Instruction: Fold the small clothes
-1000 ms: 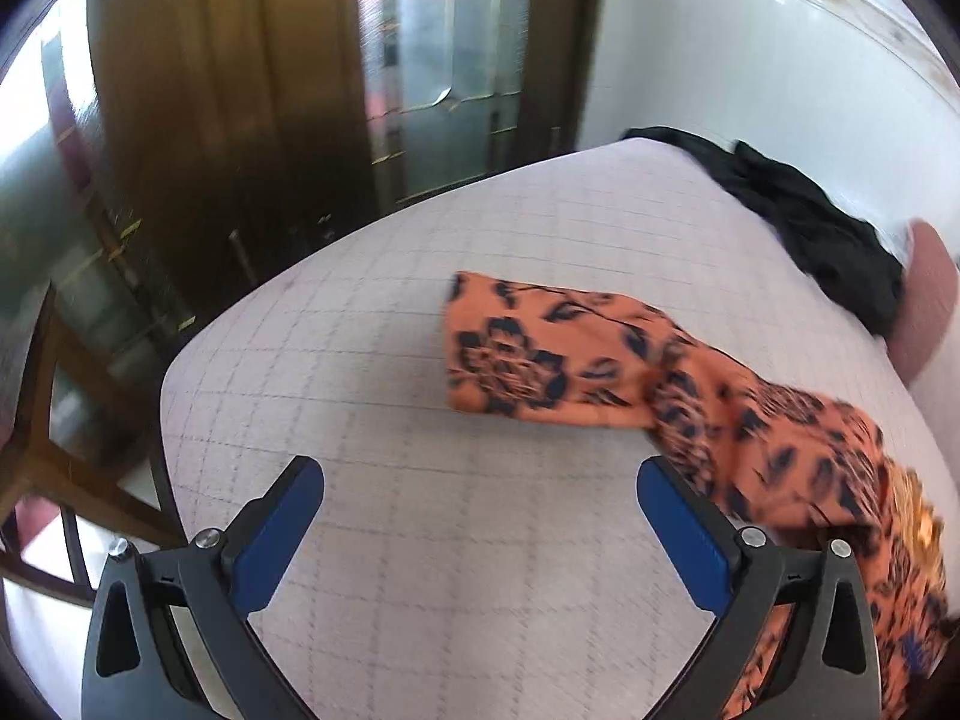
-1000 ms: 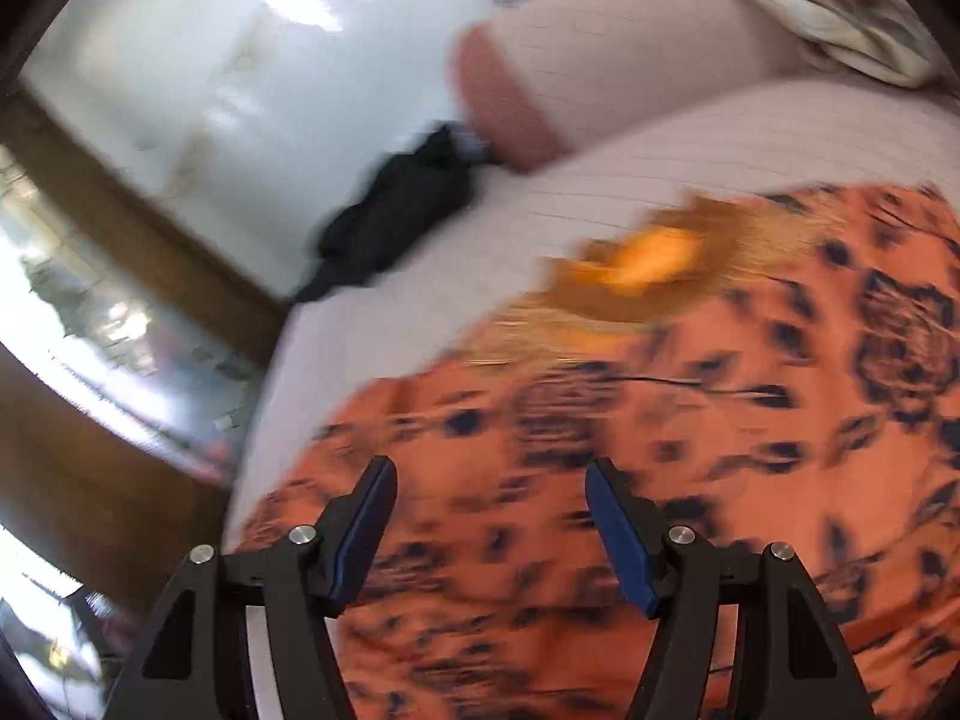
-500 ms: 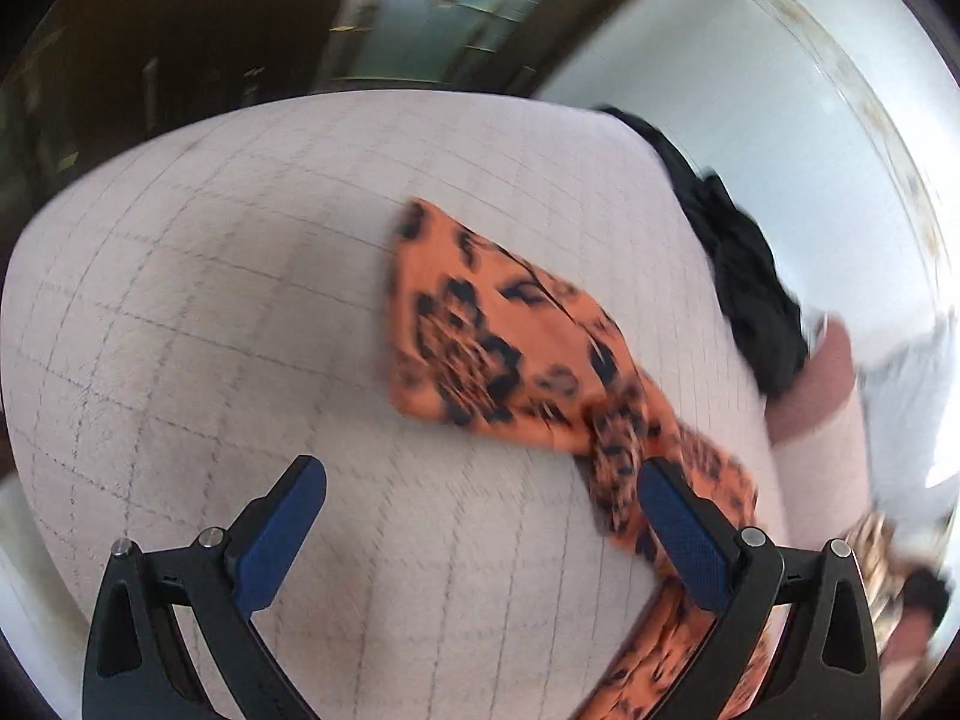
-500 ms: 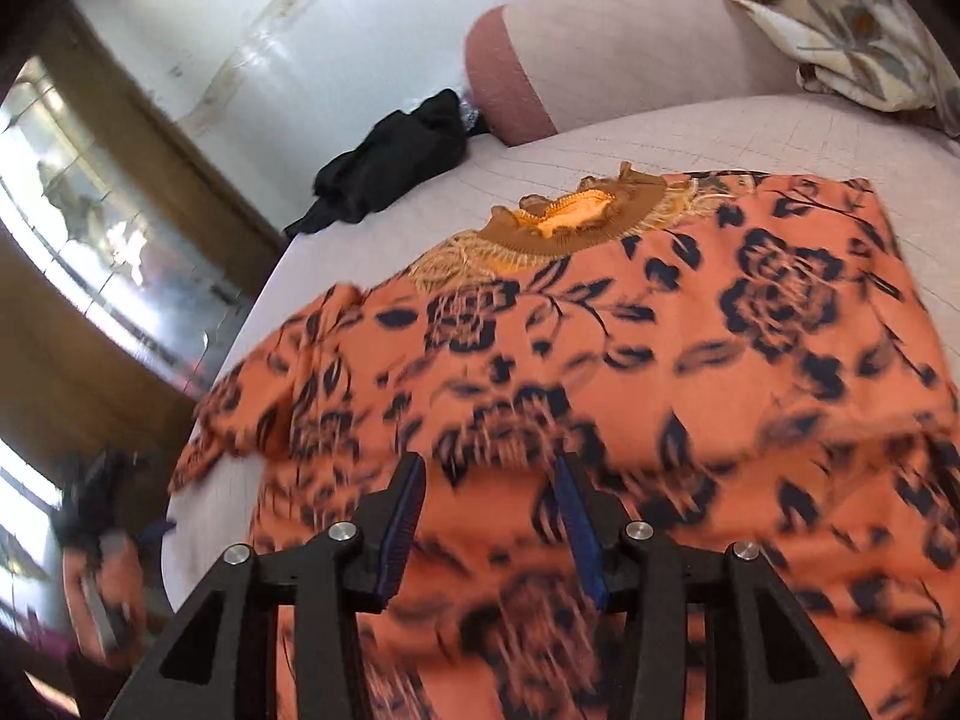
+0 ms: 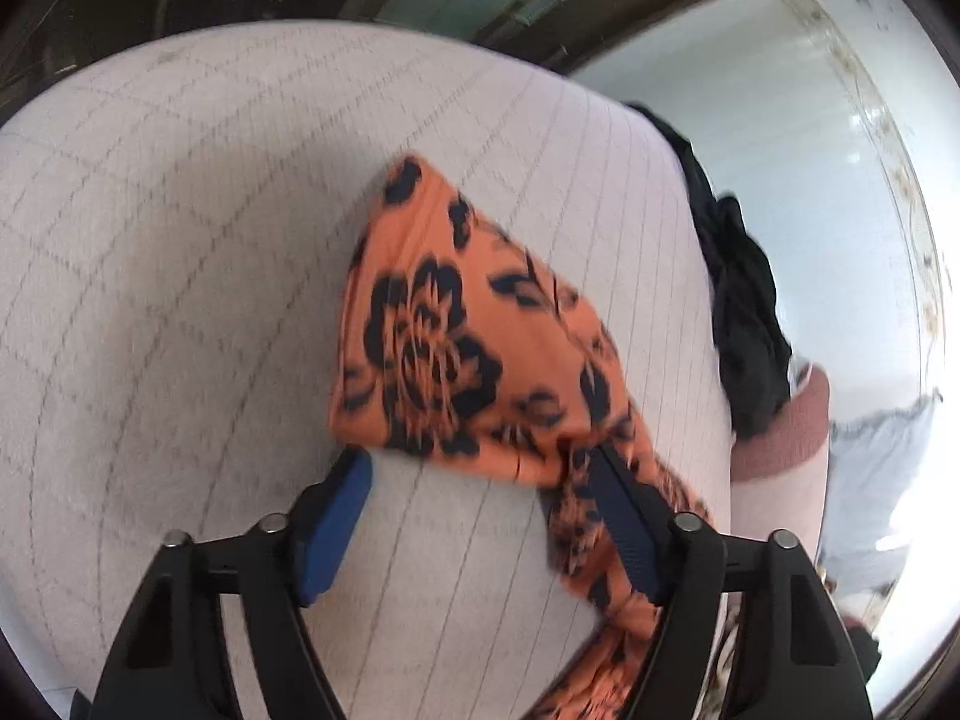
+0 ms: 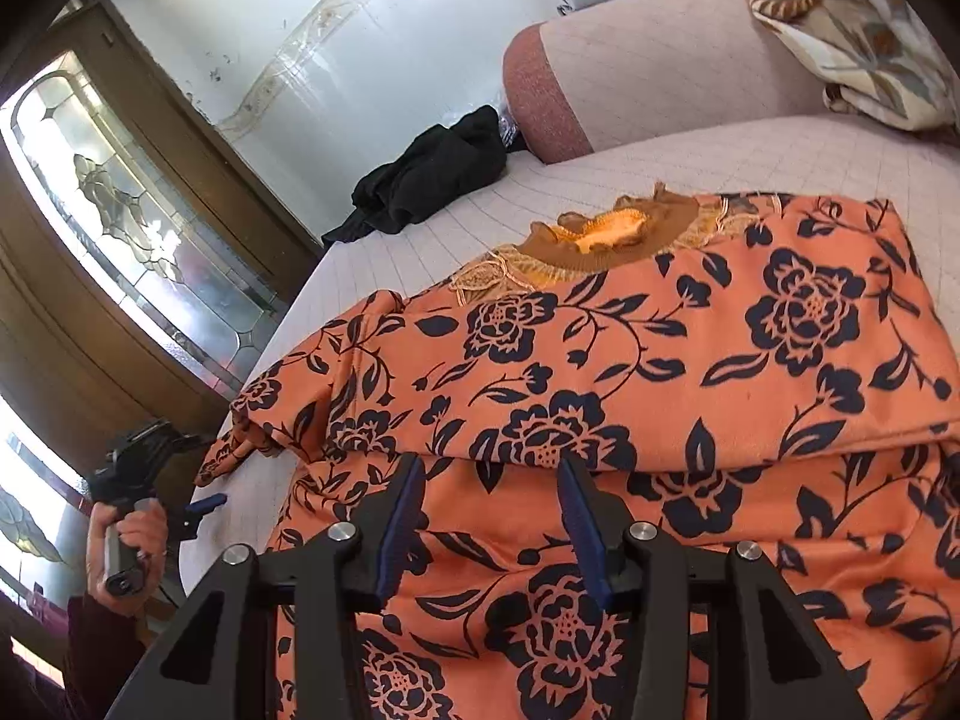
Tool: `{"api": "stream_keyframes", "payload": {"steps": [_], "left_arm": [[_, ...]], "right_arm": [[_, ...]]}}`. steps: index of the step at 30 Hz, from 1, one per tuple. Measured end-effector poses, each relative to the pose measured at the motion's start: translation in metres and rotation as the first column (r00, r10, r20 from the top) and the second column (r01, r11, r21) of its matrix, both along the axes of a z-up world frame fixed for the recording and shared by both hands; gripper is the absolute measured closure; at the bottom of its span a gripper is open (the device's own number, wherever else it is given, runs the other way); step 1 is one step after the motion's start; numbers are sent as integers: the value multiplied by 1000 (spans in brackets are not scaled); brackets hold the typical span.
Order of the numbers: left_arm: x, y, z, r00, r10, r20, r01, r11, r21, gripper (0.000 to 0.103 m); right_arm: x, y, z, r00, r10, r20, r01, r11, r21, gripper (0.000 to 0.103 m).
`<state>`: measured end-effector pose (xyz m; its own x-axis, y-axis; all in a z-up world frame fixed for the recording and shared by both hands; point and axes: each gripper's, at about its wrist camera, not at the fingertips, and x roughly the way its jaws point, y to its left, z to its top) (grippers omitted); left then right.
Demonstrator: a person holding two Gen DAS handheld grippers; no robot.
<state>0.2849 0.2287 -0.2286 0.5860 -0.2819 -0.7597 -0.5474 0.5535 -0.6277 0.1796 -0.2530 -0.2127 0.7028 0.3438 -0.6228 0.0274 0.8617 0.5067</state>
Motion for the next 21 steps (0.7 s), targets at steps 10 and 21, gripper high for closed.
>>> {"api": "stream_keyframes", "payload": {"steps": [10,21], "left_arm": [[24,25,-4,999,53,-8,-52,998,29,98],[49,-109,198,918,-358,170,252,857,449,98]], "right_arm": [[5,-17,-2,999,-41,3,41,999,29,52],[-8,-89,-1,963,-269,-21,268,950,160,52]]}}
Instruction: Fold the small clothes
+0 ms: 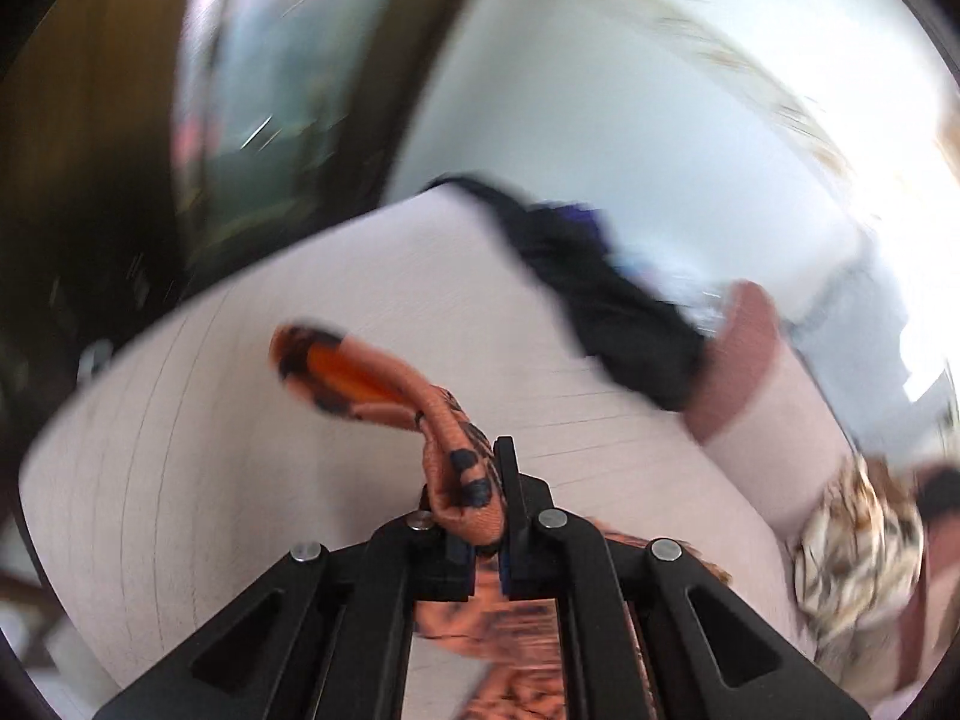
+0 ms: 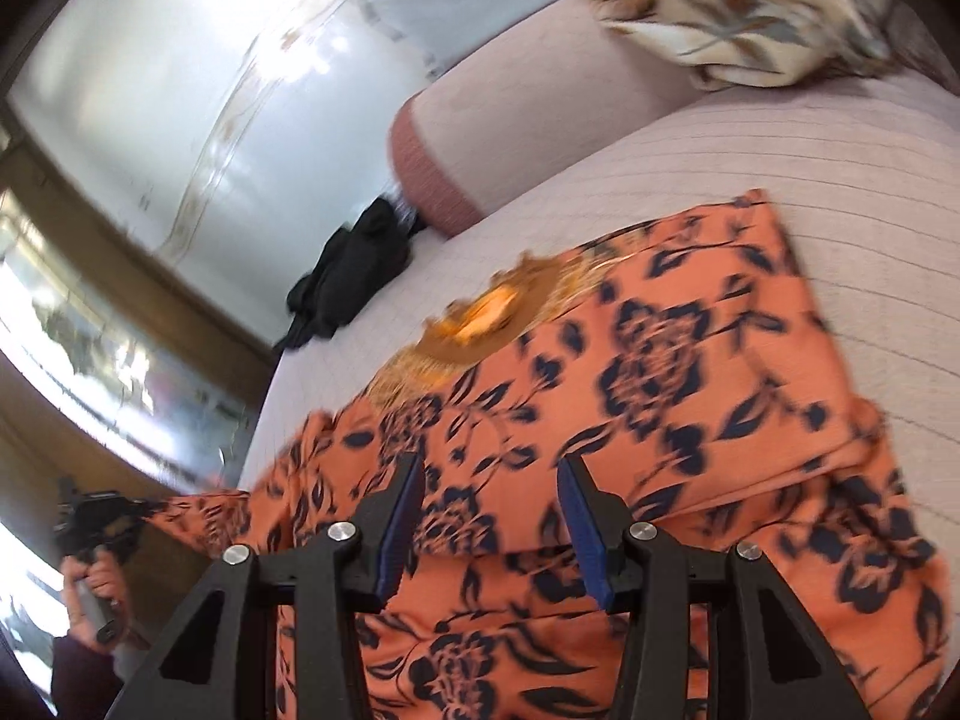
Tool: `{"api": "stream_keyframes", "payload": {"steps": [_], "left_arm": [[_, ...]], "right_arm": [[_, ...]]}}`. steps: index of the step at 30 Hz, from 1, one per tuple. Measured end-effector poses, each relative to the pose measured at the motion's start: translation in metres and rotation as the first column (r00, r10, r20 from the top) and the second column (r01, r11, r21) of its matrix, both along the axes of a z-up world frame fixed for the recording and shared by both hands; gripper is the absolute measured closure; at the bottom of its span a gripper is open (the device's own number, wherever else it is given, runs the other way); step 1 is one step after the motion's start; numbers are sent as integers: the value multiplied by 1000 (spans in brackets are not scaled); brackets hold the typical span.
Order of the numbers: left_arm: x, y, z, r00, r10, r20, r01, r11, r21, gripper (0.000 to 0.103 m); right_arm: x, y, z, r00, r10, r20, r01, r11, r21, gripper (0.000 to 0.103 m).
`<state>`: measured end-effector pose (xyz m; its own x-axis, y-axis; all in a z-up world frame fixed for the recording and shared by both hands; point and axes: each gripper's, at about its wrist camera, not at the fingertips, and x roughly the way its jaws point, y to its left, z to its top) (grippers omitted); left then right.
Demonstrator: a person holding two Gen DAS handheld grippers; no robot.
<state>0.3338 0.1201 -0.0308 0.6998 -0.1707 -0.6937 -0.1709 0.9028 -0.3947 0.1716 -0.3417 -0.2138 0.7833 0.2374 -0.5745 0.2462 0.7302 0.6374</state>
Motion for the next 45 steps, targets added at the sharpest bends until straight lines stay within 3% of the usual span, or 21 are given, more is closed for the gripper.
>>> {"api": "stream_keyframes", "payload": {"steps": [3,6,10,13,16,18,20,21,23,25,30,34,36,39,41,45], "left_arm": [[-8,-47,49,993,-96,66,89,992,91,98],[-15,-105,91,970,-207,125,181,964,196,98],[-26,-182,110,923,-362,129,327,916,232,98],[-41,-247,106,870,-482,104,451,863,229,98],[-57,-311,90,800,-597,54,566,783,257,98],[-72,-347,79,739,-673,10,648,715,263,94],[-89,-369,77,664,-748,-2,724,642,253,84],[-97,-373,79,645,-764,2,738,623,259,79],[-108,-370,86,626,-779,40,742,610,279,51],[-108,-357,95,645,-761,78,709,633,312,44],[-79,-310,78,739,-671,62,612,707,355,43],[-58,-251,25,828,-561,-22,523,756,393,43],[-46,-216,-16,871,-480,-100,477,781,403,43],[-31,-175,-75,905,-357,-231,423,815,396,43],[-23,-149,-106,911,-283,-300,389,831,397,43],[-11,-132,-132,914,-229,-336,361,835,415,43]], "right_arm": [[-9,-23,-1,998,-56,-1,56,998,41,52],[-18,-41,0,995,-98,2,98,992,74,52],[-27,-59,5,991,-134,22,132,987,95,52],[-33,-71,9,986,-162,37,157,982,109,52],[-38,-85,10,979,-198,47,190,973,132,53],[-41,-92,9,975,-218,44,210,967,147,50],[-43,-102,5,968,-249,28,240,954,179,39],[-45,-106,3,964,-264,24,254,947,196,35],[-48,-113,0,958,-285,24,272,933,234,35],[-48,-116,1,956,-291,28,276,929,249,35],[-43,-111,2,959,-282,22,269,933,241,35],[-37,-109,-3,961,-276,18,260,926,274,34],[-34,-108,-5,965,-259,32,238,925,297,34],[-21,-99,-5,979,-199,37,179,938,296,38],[-11,-91,-6,985,-171,18,161,951,263,45],[1,-82,-14,988,-156,-15,155,952,264,45]]}}
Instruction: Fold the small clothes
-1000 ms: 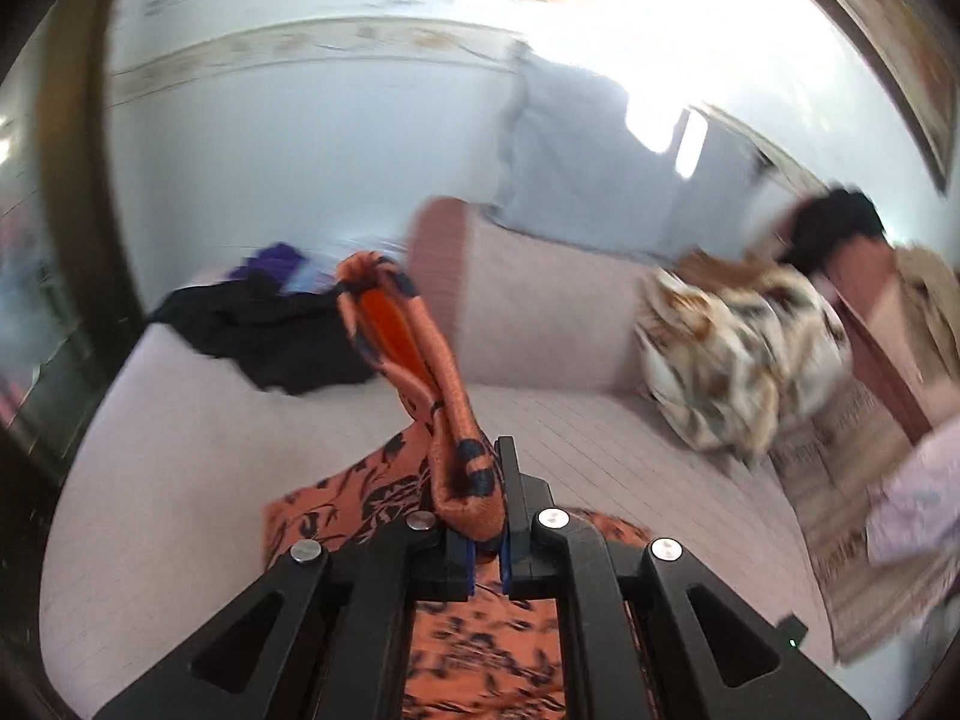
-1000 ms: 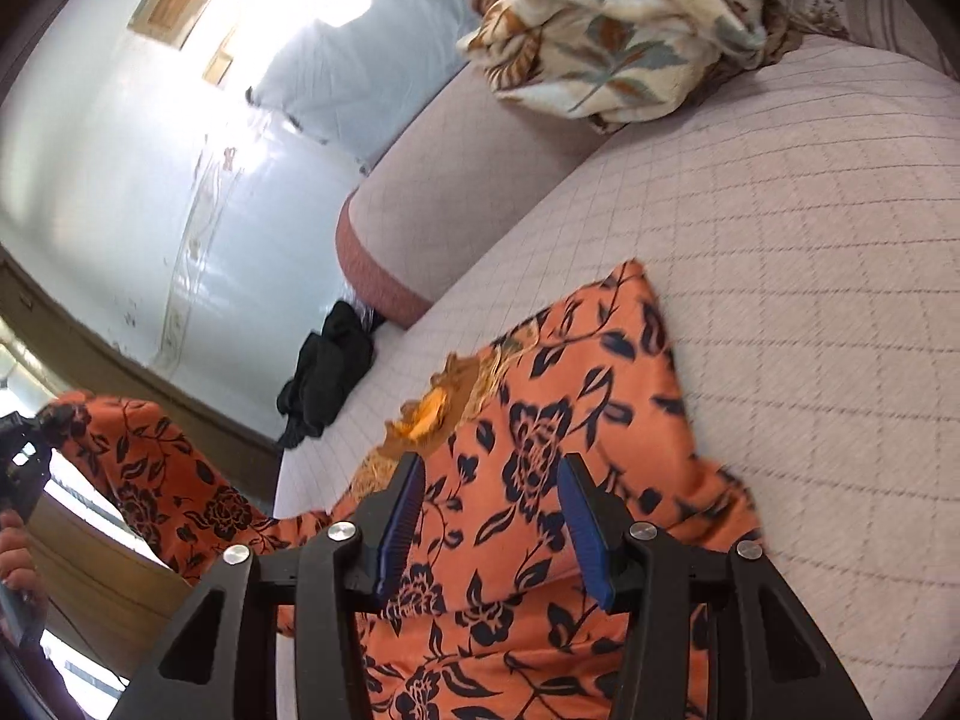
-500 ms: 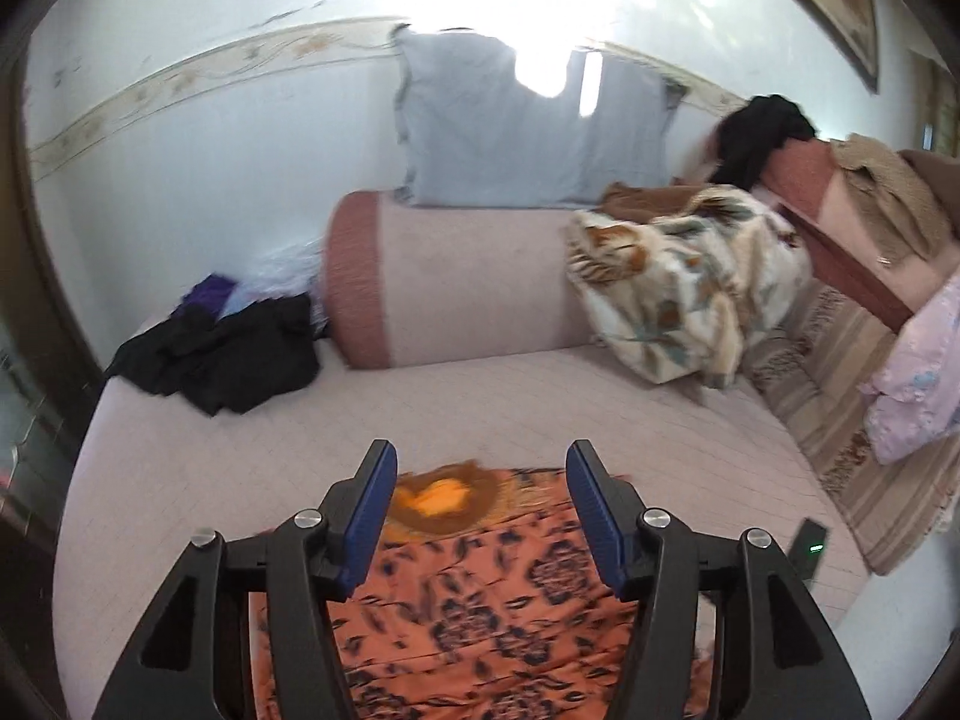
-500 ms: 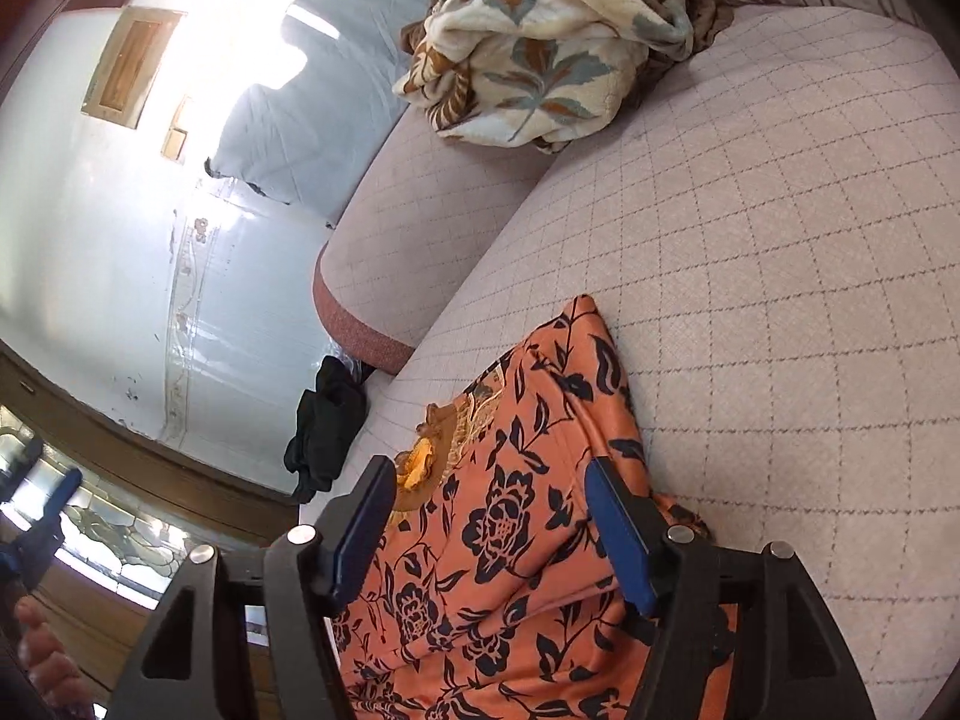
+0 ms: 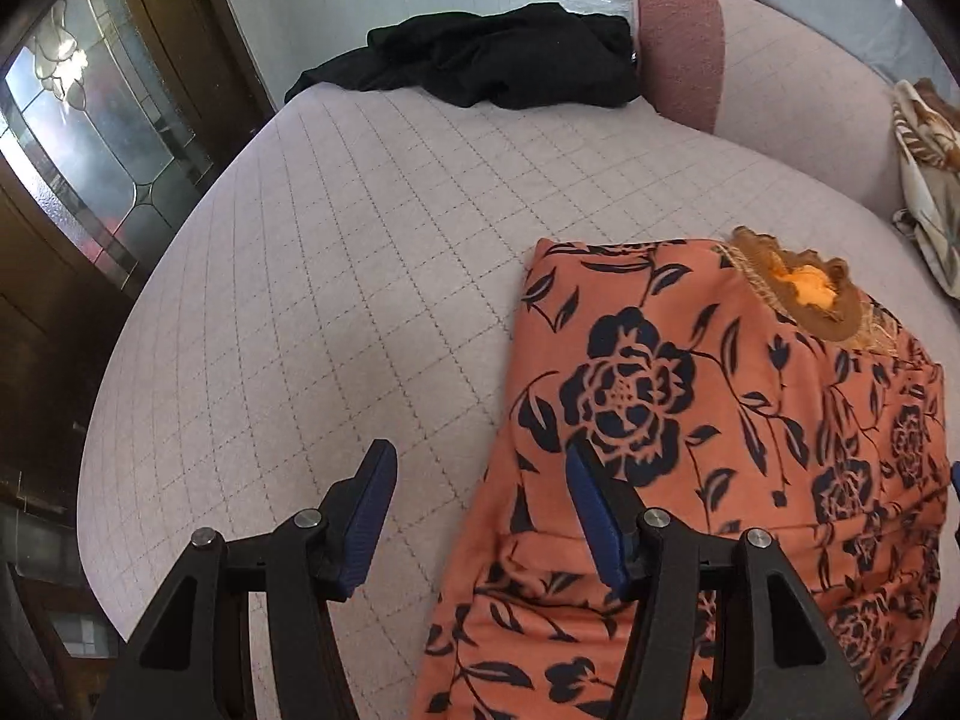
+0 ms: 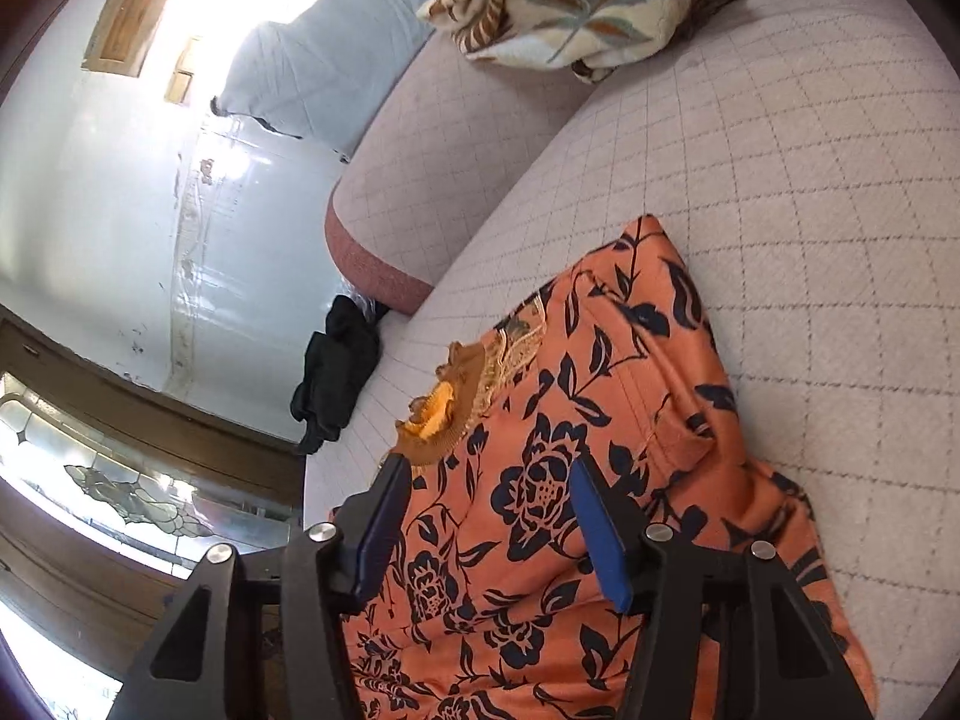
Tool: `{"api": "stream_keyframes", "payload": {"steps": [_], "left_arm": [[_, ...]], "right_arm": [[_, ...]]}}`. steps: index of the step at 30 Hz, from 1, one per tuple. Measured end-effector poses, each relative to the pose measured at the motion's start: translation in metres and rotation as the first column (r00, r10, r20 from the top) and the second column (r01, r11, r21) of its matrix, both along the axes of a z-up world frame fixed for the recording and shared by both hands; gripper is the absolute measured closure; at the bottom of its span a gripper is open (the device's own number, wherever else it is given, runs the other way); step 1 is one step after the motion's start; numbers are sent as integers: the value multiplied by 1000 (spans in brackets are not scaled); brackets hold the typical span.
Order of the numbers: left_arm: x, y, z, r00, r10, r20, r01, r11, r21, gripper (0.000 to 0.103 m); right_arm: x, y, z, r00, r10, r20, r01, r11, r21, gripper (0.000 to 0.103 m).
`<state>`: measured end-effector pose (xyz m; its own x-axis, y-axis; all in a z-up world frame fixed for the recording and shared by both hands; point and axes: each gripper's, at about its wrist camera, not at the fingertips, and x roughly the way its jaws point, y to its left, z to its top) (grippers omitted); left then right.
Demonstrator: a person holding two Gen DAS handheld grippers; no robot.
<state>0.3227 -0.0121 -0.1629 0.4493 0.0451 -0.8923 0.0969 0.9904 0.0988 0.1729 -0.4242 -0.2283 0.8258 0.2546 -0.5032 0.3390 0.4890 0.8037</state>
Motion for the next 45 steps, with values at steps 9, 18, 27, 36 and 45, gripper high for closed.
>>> {"api": "stream_keyframes", "payload": {"steps": [9,18,27,36,45], "left_arm": [[47,-65,-6,997,-26,70,25,999,25,43],[106,-77,-65,997,77,5,-77,985,155,36],[72,-48,-20,989,88,118,-98,992,85,19],[36,-32,-59,999,50,-16,-43,952,304,19],[-2,-33,-15,997,-13,75,-5,970,243,19]], "right_arm": [[8,-4,-10,1000,-23,-14,23,999,35,45],[10,-13,-17,999,-33,-11,34,996,85,43],[20,-4,-29,989,4,-149,-1,1000,21,44],[31,25,-34,968,95,-233,-105,994,-31,43],[22,43,-7,982,114,-154,-137,980,-144,43]]}}
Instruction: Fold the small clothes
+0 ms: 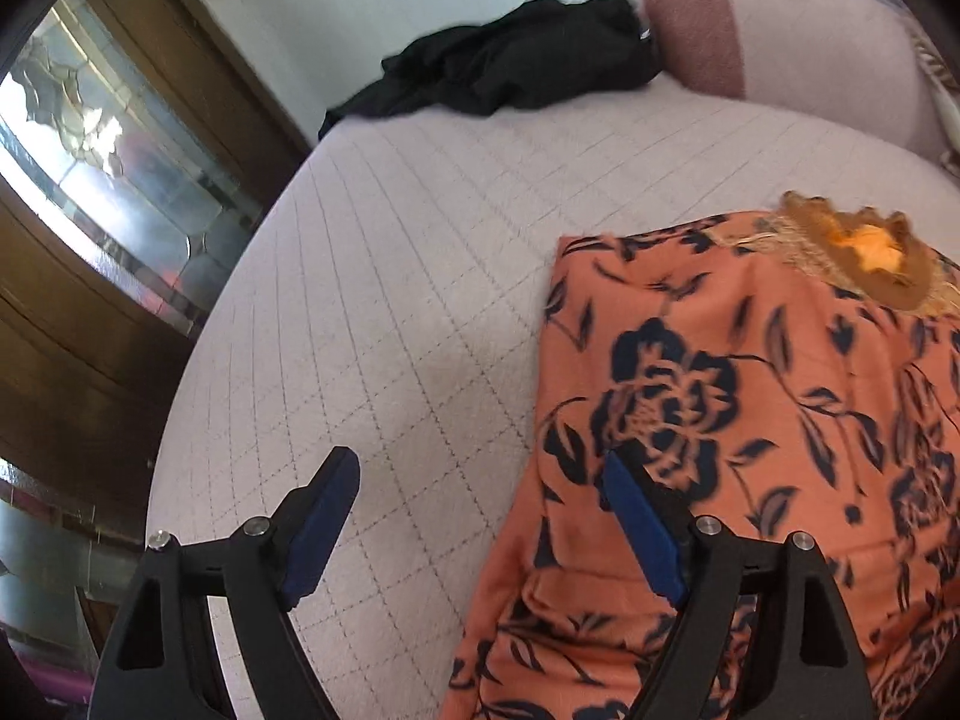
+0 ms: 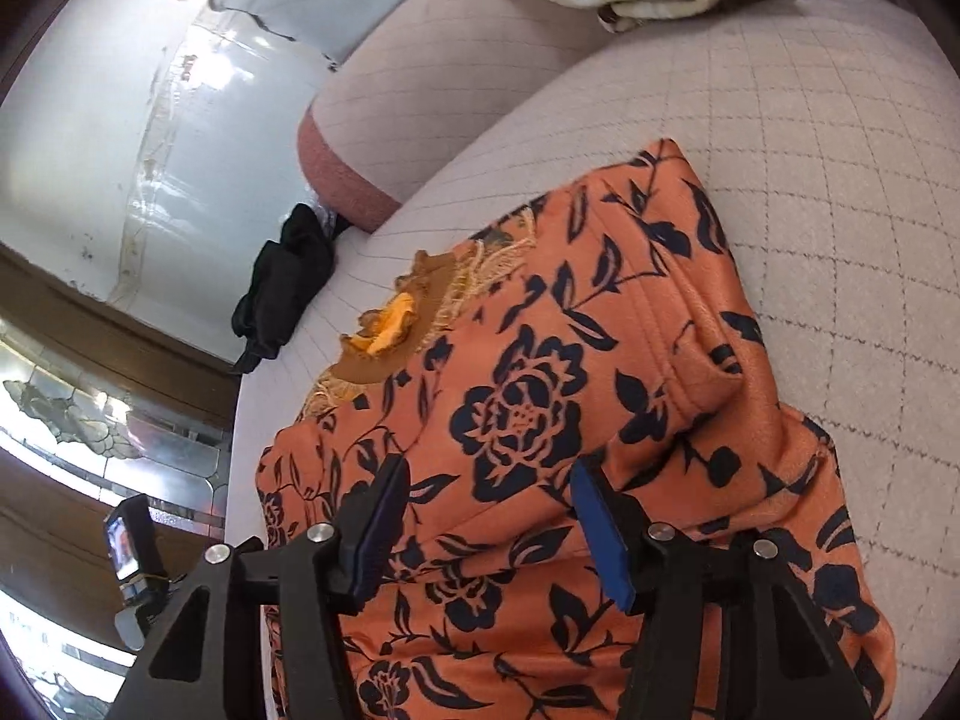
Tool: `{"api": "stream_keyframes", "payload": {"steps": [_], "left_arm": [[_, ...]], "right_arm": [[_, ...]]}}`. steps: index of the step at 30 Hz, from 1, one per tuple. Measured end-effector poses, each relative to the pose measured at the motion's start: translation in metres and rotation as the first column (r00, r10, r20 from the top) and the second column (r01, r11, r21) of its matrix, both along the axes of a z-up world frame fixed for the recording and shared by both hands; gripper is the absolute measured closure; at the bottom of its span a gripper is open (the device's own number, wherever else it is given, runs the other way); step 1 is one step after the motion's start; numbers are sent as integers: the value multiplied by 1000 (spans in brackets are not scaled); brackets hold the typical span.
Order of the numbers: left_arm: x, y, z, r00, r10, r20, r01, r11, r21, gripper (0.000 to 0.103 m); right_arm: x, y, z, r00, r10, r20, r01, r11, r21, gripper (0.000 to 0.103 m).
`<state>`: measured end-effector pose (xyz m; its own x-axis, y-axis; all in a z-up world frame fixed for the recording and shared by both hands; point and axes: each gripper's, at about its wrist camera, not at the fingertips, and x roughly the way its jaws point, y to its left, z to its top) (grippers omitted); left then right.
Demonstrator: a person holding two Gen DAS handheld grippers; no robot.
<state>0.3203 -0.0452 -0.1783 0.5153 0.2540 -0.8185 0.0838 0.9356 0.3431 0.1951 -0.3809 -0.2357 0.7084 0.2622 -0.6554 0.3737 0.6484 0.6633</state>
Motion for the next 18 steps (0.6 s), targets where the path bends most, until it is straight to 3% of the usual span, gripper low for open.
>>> {"api": "stream_keyframes", "payload": {"steps": [2,4,5,8,15,18], "left_arm": [[0,-5,-16,998,-8,-57,9,1000,24,19],[3,-7,-37,989,-5,-146,12,999,43,18],[0,-6,-33,994,0,-108,4,999,34,16],[-7,-4,-20,989,-8,-144,9,1000,0,17],[-75,24,36,999,-52,-9,51,993,-103,17],[-108,47,52,994,-68,81,76,991,-109,17]], "right_arm": [[2,1,0,1000,3,9,-2,1000,-4,43],[6,4,-11,999,5,-45,-5,1000,9,39],[8,3,-19,995,18,-94,-16,1000,15,38],[4,5,-15,997,24,-76,-24,1000,6,38],[-50,-4,11,1000,0,20,0,1000,25,38],[-79,-6,25,997,-13,71,13,1000,-2,38]]}}
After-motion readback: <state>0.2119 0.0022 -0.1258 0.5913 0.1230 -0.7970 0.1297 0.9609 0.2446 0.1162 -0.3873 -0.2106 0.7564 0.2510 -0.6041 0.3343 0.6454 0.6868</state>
